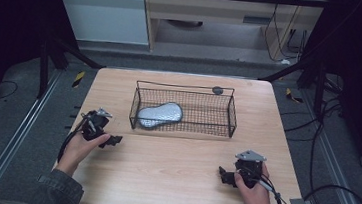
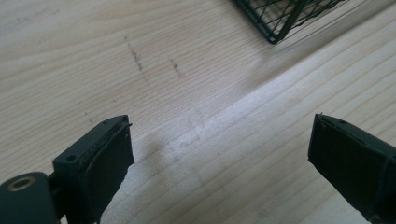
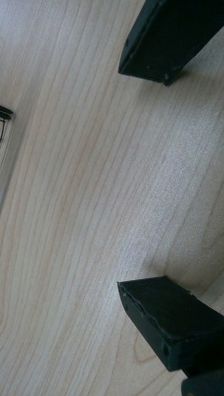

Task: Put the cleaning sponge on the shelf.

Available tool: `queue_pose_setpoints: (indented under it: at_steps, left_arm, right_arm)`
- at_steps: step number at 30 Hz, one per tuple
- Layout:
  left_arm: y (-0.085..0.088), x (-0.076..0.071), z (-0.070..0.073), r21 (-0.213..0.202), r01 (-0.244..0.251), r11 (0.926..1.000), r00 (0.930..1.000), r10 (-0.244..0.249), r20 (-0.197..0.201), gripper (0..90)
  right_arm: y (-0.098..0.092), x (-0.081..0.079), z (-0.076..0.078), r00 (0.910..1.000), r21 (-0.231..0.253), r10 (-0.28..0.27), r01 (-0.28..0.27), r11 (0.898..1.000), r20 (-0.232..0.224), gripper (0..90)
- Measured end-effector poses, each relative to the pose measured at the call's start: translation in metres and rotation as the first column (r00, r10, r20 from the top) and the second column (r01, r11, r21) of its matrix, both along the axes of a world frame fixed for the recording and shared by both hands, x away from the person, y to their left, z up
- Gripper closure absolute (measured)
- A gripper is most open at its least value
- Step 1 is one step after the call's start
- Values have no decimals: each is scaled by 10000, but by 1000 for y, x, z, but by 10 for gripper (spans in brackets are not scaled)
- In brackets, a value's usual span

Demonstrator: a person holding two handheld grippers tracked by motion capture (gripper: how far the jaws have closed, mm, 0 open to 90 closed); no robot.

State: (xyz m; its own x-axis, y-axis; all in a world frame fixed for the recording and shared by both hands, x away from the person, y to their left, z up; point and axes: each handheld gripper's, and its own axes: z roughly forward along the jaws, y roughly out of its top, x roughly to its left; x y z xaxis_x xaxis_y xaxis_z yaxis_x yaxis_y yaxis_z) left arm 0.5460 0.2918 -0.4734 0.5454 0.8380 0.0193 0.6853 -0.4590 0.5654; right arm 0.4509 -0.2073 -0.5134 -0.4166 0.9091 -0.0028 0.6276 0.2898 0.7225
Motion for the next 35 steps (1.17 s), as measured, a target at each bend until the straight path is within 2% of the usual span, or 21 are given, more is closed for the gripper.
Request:
queue_pose_setpoints:
  at_steps: [6,12,18,21,23,26,28,35]
  left_arm:
    - [6,2,-7,-131,-53,9999,10000,54,75,44]
    - [13,5,-13,-210,-360,9991,9981,369,486,45]
    - [17,8,-22,-195,-530,9984,9963,542,674,45]
    - [19,9,-25,-529,-634,9966,9945,675,797,27]
    - [19,10,-26,-568,-641,9963,9938,689,870,12]
    - [20,9,-31,-806,-588,9950,9899,685,1239,0]
    - [20,7,-34,-1066,-639,9923,9844,802,1565,0]
    - [20,7,-34,-1063,-639,9923,9843,802,1570,0]
  right_arm:
    - [0,0,0,10000,-1,1,-1,10000,2,5]
    - [0,0,0,10000,12,-9,9,10000,0,5]
    - [0,0,0,10000,-2,-1,1,10000,4,5]
    - [0,0,0,10000,13,-9,9,10000,1,5]
    - [0,0,0,10000,-2,-1,1,10000,3,5]
    - [0,0,0,10000,-2,2,-2,10000,5,5]
    - [0,0,0,10000,10,-6,6,10000,4,5]
    - [0,0,0,10000,-2,0,0,10000,4,5]
